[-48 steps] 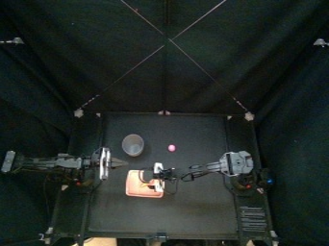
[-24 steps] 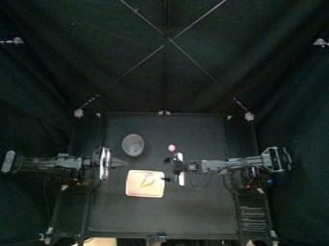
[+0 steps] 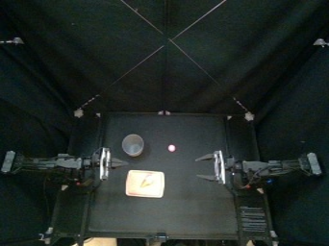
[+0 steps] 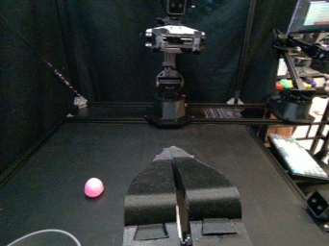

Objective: Pick the ice cream then place it on the pink plate
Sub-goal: Drop ice cream on the pink plate and return to neutral

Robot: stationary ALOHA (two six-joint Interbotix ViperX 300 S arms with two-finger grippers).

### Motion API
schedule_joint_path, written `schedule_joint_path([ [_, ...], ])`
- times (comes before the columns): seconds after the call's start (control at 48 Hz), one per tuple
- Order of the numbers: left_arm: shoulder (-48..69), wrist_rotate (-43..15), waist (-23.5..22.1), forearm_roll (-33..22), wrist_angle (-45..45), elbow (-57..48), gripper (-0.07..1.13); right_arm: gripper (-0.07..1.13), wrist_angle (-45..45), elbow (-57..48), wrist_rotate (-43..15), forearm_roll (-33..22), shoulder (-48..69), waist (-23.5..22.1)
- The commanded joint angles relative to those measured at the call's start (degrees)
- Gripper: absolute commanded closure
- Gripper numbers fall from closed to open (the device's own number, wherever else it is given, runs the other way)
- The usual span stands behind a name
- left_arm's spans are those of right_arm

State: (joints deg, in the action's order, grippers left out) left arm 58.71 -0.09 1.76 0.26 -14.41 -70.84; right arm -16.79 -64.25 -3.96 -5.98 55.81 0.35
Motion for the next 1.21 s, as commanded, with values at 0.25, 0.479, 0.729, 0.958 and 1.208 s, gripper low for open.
schedule_joint_path([
  [0.25,-0.18,0.0,0.26,0.09,-0.26,0.79,1.09,0.01,-0.97,-1.05,0.26,0.26,-0.97,-0.97],
  [0.479,-0.18,0.0,0.26,0.09,-0.26,0.79,1.09,0.01,-1.05,-2.37,0.18,0.44,-0.44,-1.41],
  [0.729,-0.18,0.0,0.26,0.09,-0.26,0.79,1.09,0.01,-2.2,-3.87,0.18,0.62,0.09,-1.76],
  [0.958,-0.18,0.0,0.26,0.09,-0.26,0.79,1.09,0.01,-2.81,-3.87,0.18,0.35,0.09,-2.46],
  [1.208,-0.18,0.0,0.26,0.09,-0.26,0.79,1.09,0.01,-2.81,-4.48,0.18,0.44,0.09,-2.72],
])
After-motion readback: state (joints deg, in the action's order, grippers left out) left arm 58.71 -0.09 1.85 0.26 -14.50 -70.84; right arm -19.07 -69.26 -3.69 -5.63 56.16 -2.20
